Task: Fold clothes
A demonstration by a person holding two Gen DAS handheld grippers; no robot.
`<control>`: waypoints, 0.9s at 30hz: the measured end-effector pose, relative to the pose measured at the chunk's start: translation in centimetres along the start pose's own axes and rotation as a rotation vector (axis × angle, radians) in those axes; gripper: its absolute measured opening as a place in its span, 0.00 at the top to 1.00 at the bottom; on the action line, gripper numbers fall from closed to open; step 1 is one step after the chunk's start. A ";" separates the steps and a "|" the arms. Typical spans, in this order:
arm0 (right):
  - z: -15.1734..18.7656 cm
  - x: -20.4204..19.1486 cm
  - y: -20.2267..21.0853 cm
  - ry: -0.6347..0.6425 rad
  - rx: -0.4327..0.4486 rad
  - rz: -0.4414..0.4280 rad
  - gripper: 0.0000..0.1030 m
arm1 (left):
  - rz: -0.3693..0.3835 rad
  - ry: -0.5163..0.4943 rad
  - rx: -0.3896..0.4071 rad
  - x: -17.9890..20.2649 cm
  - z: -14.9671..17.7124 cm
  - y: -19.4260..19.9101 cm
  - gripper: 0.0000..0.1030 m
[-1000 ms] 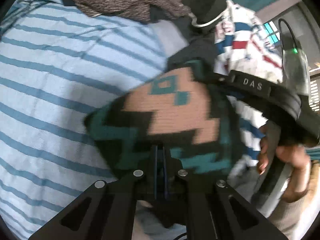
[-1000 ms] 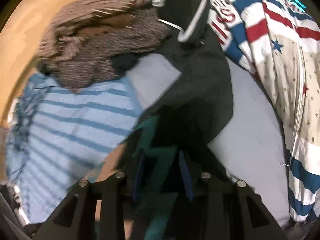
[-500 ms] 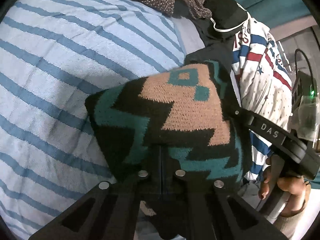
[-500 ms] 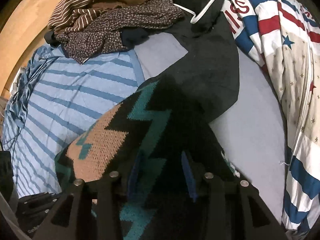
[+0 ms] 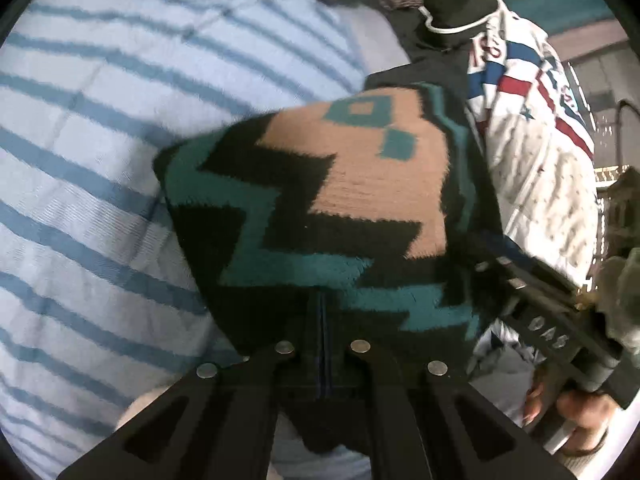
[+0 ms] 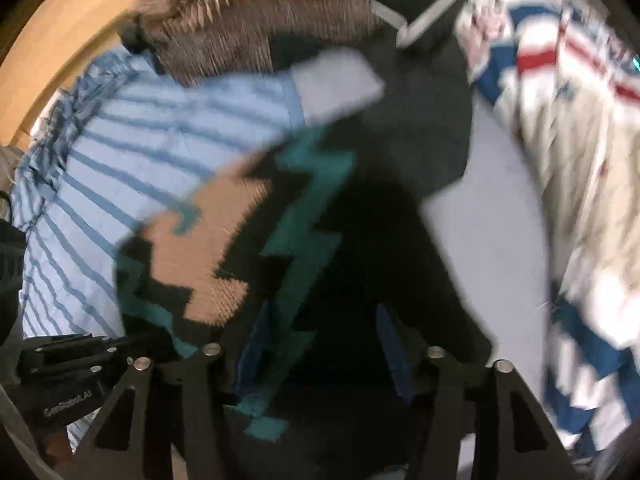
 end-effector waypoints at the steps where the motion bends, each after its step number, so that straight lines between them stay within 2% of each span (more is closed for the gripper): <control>1: 0.1 -0.2 -0.6 0.009 0.019 0.028 0.41 | 0.005 0.003 0.011 -0.1 0.0 -0.2 0.97; 3: 0.1 -1.1 -0.3 0.073 0.059 0.114 0.41 | 0.004 -0.002 0.025 -0.2 0.1 -0.5 0.97; 5: 0.0 -1.5 0.2 0.087 0.074 0.147 0.42 | -0.008 -0.017 0.018 -0.1 0.3 -0.4 0.97; 8: -0.1 -0.7 1.3 0.025 0.089 0.074 0.46 | 0.019 0.017 -0.015 0.2 0.6 1.2 0.97; 10: 0.0 0.6 2.7 -0.049 0.087 0.006 0.47 | 0.054 0.012 0.001 1.0 0.9 2.3 0.97; 12: 0.3 2.4 3.5 -0.086 0.088 0.017 0.48 | 0.068 -0.013 0.011 1.7 1.0 3.2 0.97; 15: 1.1 3.9 3.2 -0.097 0.057 0.036 0.48 | 0.061 -0.034 0.019 2.4 0.6 3.2 0.97; 18: 2.1 3.6 0.3 -0.085 -0.009 0.005 0.49 | -0.004 -0.024 -0.026 2.4 0.1 0.1 0.97; 20: 2.2 3.5 -0.2 -0.099 0.004 0.007 0.48 | -0.040 -0.034 -0.027 1.4 0.2 -2.1 0.97; 21: 2.1 3.5 -0.2 -0.101 0.010 0.011 0.48 | -0.014 -0.035 -0.002 1.3 0.1 -2.4 0.97; 23: 2.1 3.3 -0.2 -0.096 0.014 0.020 0.48 | 0.008 0.003 -0.002 1.1 0.3 -1.8 0.97; 25: 2.0 3.4 0.4 -0.092 0.016 0.020 0.49 | 0.030 0.048 -0.035 1.4 0.5 -0.6 0.97; 27: 2.1 3.8 1.8 -0.119 0.034 0.001 0.52 | 0.094 0.032 -0.015 2.9 0.0 1.5 0.97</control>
Point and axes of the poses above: each gripper's, at about its wrist camera, not at the fingertips, and y roughly against the way its jaws point, x to its right, z to its underside, the point moved 8 cm from there along -y, roughly the way its jaws point, and after that the axes turned 3 degrees about z, right-handed, at the moved point
